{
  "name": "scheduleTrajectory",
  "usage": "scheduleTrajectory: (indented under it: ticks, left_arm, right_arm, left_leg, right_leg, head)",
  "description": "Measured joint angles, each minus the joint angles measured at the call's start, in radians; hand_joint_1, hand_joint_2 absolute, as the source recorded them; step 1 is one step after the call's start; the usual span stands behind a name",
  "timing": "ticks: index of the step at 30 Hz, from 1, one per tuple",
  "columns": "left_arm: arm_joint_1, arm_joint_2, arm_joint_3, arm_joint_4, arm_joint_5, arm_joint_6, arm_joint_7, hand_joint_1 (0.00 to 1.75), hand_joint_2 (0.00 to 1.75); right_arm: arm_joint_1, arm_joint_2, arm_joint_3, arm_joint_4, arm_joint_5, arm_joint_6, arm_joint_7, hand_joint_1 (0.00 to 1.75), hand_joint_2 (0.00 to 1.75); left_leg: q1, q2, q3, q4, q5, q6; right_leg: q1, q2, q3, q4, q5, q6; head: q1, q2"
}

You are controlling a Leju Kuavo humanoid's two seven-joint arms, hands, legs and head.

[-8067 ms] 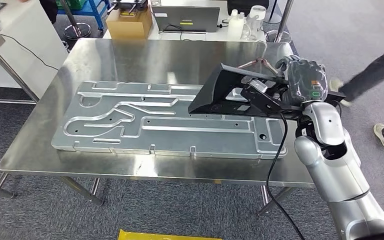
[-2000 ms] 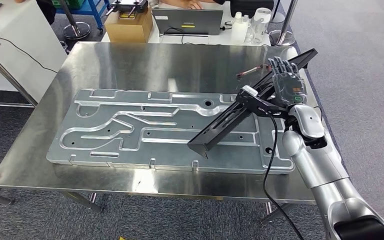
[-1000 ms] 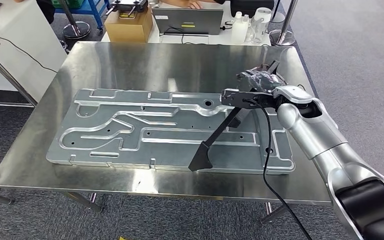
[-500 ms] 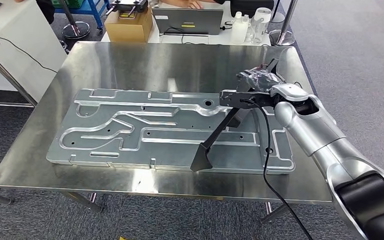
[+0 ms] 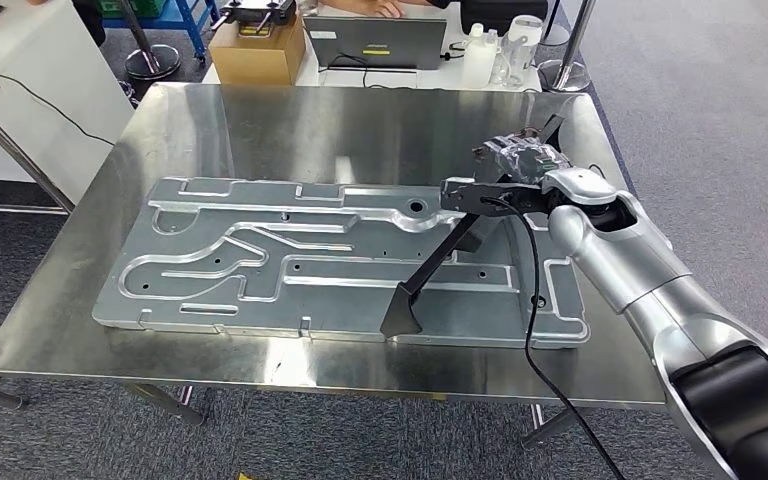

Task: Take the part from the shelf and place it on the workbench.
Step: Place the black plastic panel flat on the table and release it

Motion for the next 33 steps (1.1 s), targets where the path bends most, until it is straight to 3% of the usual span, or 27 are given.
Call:
scheduleTrajectory:
  ticks: [4, 9, 14, 17, 33]
  left_arm:
    - [0.000, 0.000, 0.000, 0.000, 0.000, -0.004, 0.000, 0.00, 0.00]
    - [-0.001, 0.001, 0.000, 0.000, 0.000, -0.005, 0.000, 0.00, 0.00]
    - [-0.010, 0.005, -0.010, 0.004, 0.000, 0.006, -0.003, 0.00, 0.00]
    - [-0.012, 0.007, -0.011, 0.010, 0.000, 0.008, -0.006, 0.00, 0.00]
    - [-0.007, 0.019, -0.011, 0.018, 0.001, 0.004, -0.010, 0.00, 0.00]
  right_arm:
    - [-0.032, 0.000, 0.028, 0.016, 0.082, 0.040, 0.016, 0.00, 0.00]
    - [-0.094, 0.008, 0.076, 0.102, 0.168, 0.075, -0.025, 0.00, 0.00]
    - [-0.113, 0.056, 0.126, 0.252, 0.300, -0.137, -0.015, 0.00, 0.00]
    - [-0.112, 0.069, 0.145, 0.298, 0.357, -0.203, -0.001, 0.00, 0.00]
    - [-0.038, 0.107, 0.137, 0.316, 0.450, -0.245, 0.054, 0.00, 0.00]
  left_leg:
    - [0.000, 0.000, -0.001, 0.000, 0.000, 0.000]
    - [0.000, -0.001, -0.001, 0.000, 0.000, 0.000]
    - [0.000, 0.000, 0.009, -0.001, -0.002, -0.001]
    - [0.000, -0.004, 0.017, -0.001, -0.004, 0.001]
    - [0.000, 0.000, 0.017, -0.001, -0.005, 0.002]
  right_leg:
    - [-0.001, 0.000, 0.000, 0.000, 0.000, 0.000]
    - [0.000, -0.001, 0.000, 0.000, 0.000, 0.000]
    - [0.001, 0.000, 0.010, -0.001, -0.002, 0.001]
    - [0.002, -0.005, 0.021, -0.002, -0.006, 0.003]
    - [0.000, 0.001, 0.021, -0.003, -0.004, 0.005]
  head:
    - [0.000, 0.000]
    - [0.000, 0.000]
    - [0.000, 0.000]
    - [0.000, 0.000]
    - [0.000, 0.000]
